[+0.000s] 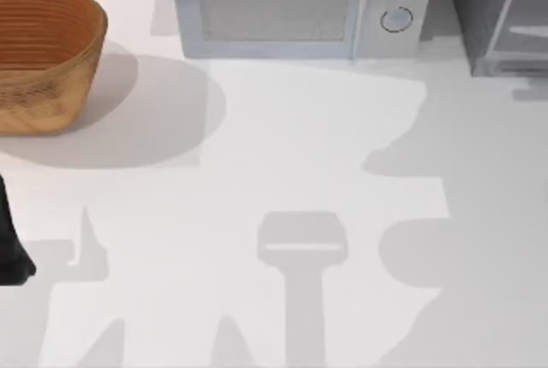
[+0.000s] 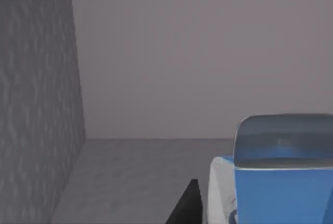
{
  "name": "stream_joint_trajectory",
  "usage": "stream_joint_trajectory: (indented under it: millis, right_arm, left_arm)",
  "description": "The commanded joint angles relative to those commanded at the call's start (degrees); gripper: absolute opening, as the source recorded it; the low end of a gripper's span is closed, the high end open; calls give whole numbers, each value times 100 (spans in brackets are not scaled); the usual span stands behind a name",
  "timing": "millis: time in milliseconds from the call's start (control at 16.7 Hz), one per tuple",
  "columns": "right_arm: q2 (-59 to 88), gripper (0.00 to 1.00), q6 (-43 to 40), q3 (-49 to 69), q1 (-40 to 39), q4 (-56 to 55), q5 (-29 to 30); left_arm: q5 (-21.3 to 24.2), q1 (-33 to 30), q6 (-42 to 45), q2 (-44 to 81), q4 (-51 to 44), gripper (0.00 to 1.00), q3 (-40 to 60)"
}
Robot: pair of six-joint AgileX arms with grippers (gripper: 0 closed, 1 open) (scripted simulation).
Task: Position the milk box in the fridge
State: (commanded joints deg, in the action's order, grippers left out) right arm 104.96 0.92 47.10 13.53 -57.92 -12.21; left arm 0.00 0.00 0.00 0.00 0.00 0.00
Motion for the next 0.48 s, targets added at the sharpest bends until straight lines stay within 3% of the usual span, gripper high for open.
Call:
stream_joint_trajectory:
  millis: [480]
  right_arm:
    - [1906, 0, -5, 861, 239, -1059, -239]
  left_arm:
    - [0, 0, 0, 0, 0, 100, 0]
